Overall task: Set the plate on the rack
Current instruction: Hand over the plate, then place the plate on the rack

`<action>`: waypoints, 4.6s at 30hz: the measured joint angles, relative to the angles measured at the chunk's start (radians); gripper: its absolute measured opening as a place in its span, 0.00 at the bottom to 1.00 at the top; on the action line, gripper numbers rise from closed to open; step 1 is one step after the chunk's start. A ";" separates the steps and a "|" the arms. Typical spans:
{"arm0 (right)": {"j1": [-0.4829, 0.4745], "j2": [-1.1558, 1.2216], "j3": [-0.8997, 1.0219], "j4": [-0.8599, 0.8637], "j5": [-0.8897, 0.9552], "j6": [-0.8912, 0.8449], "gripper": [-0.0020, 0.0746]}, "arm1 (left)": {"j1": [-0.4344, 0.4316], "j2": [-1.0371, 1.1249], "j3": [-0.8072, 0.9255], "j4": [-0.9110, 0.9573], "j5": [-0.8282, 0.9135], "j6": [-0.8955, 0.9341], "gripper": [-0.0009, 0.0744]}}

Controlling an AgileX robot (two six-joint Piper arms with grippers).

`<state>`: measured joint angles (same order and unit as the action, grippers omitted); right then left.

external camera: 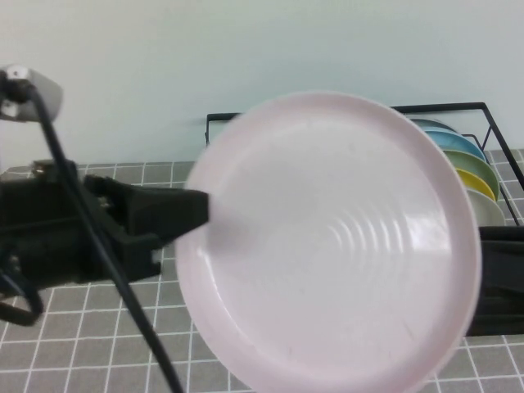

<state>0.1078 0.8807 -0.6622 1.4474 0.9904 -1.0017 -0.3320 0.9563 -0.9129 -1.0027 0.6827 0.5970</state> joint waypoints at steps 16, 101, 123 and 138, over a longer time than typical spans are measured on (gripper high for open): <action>0.000 0.000 0.000 0.086 -0.319 -0.001 0.50 | -0.070 0.040 0.000 0.009 -0.032 -0.010 0.02; 0.023 0.325 -0.422 -0.799 -0.204 -0.621 0.17 | 0.022 0.028 -0.048 0.222 0.093 0.061 0.01; 0.100 0.495 -0.396 -0.918 -0.295 -0.635 0.17 | 0.022 0.028 -0.048 0.264 0.093 0.059 0.01; 0.100 0.518 -0.382 -0.918 -0.339 -0.604 0.49 | 0.022 0.028 -0.048 0.278 0.094 0.059 0.01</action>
<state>0.2079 1.3991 -1.0440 0.5292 0.6513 -1.6052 -0.3101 0.9845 -0.9613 -0.7251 0.7769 0.6558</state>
